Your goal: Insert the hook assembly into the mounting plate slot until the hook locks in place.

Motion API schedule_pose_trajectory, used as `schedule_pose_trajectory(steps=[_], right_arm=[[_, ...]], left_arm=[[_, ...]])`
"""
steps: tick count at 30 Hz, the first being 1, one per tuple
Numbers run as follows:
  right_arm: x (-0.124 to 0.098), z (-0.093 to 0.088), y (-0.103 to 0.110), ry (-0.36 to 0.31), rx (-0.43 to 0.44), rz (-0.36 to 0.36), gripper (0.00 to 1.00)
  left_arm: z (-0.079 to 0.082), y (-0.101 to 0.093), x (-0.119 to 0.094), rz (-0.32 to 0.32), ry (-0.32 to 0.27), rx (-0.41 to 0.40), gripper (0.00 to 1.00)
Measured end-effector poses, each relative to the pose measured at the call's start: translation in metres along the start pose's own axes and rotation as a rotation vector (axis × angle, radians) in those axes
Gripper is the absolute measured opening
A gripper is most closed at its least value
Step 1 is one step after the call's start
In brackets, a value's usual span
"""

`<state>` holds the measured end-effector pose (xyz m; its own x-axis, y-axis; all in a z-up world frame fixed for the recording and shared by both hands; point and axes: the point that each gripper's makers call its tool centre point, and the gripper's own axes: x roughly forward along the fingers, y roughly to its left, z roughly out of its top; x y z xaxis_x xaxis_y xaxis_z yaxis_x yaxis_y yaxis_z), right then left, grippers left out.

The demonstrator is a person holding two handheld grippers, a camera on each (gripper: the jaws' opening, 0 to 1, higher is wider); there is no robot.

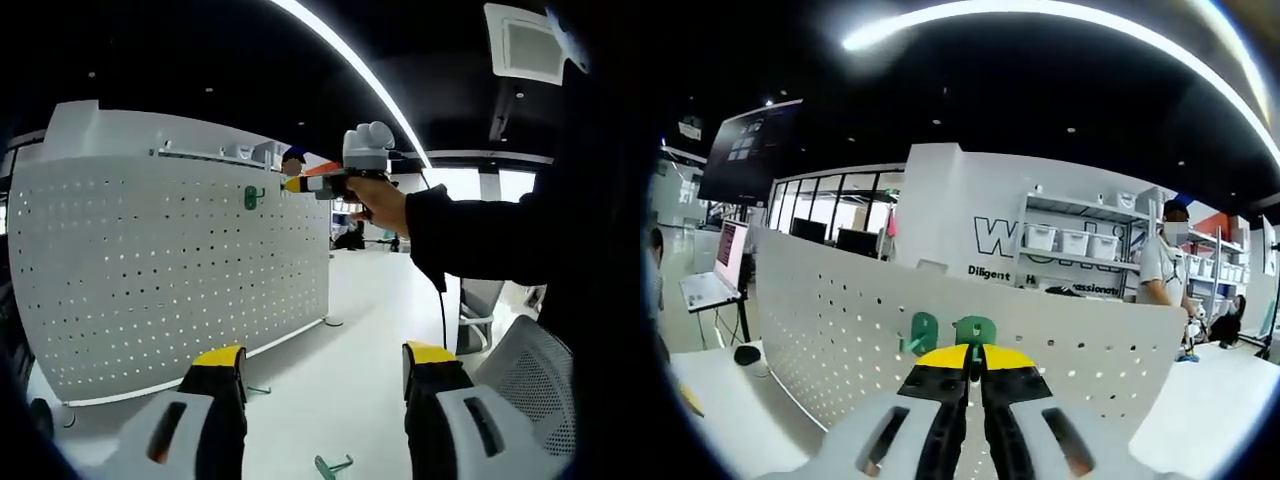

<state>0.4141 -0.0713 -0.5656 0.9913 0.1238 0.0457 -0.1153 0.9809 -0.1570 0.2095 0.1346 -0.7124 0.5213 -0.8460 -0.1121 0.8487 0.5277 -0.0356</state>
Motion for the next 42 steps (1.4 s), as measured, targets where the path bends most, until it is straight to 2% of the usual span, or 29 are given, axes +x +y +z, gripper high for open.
schedule_pose_trajectory(steps=[10,24,34,42], right_arm=[[0.017,-0.011,-0.004,0.011,0.038,-0.023,0.01],[0.023,-0.015,-0.004,0.011,0.044,-0.040,0.01],[0.022,-0.016,-0.001,0.012,0.022,-0.048,0.01],[0.023,-0.017,0.001,0.026,-0.035,-0.079,0.01]], left_arm=[[-0.002,0.001,0.001,-0.001,0.006,-0.006,0.63],[-0.003,0.002,0.001,-0.008,0.008,-0.020,0.62],[-0.004,0.001,0.002,-0.015,0.010,-0.024,0.61],[-0.004,0.001,0.001,-0.014,0.009,-0.025,0.61]])
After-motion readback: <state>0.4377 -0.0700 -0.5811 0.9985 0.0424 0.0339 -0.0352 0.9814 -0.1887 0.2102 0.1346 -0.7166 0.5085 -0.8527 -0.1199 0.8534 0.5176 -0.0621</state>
